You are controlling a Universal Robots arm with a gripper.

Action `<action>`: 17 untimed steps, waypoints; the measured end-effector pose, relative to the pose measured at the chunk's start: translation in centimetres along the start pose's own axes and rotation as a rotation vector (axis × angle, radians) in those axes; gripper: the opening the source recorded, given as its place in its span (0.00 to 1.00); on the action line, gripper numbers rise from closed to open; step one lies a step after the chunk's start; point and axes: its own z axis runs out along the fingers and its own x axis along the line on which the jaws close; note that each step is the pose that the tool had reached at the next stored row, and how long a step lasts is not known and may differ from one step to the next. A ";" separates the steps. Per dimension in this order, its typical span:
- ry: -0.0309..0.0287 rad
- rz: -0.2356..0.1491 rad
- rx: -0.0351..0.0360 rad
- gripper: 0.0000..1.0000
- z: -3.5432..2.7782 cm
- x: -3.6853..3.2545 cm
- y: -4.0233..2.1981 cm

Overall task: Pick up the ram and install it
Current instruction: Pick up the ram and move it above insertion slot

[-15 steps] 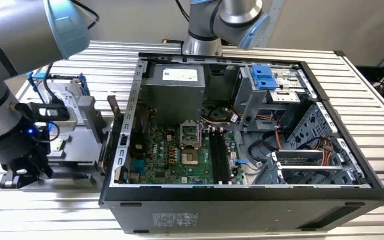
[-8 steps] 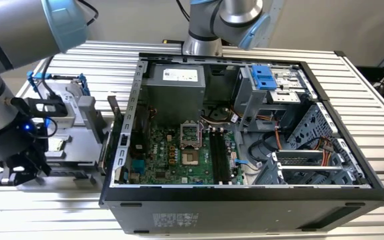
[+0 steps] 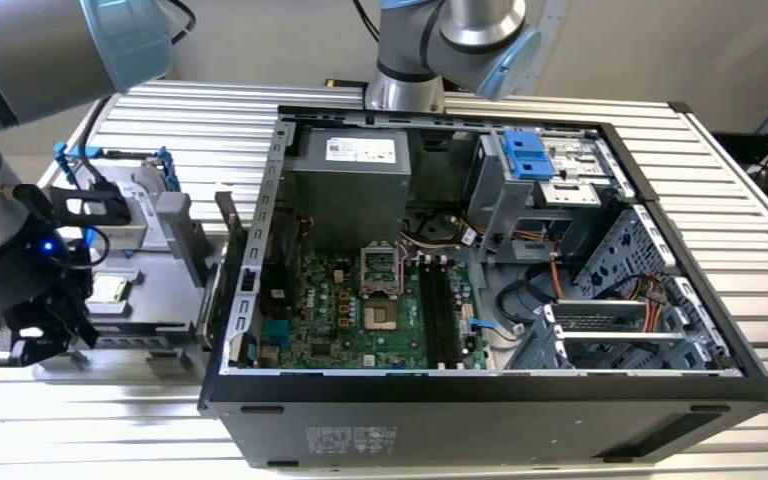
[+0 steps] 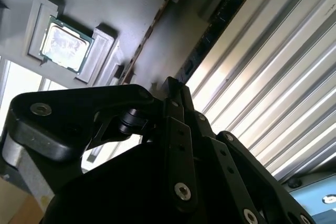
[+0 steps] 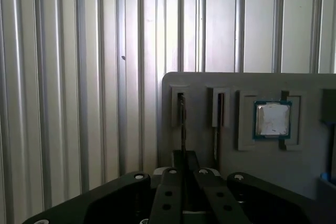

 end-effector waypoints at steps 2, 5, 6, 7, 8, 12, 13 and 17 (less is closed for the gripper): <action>0.0000 0.000 0.0000 0.00 -0.18 0.00 0.00; -0.0001 0.000 0.0001 0.00 -0.36 -0.01 0.01; -0.0002 0.000 0.0002 0.00 -0.41 -0.01 0.01; 0.0000 0.000 0.0000 0.00 -0.47 -0.01 0.01; 0.0000 0.000 0.0000 0.00 -0.54 -0.01 0.01; -0.0001 0.000 0.0001 0.00 -0.76 -0.01 0.02; 0.0000 0.000 0.0000 0.00 -0.83 -0.01 0.02; 0.0000 0.000 0.0001 0.00 -1.12 -0.02 0.03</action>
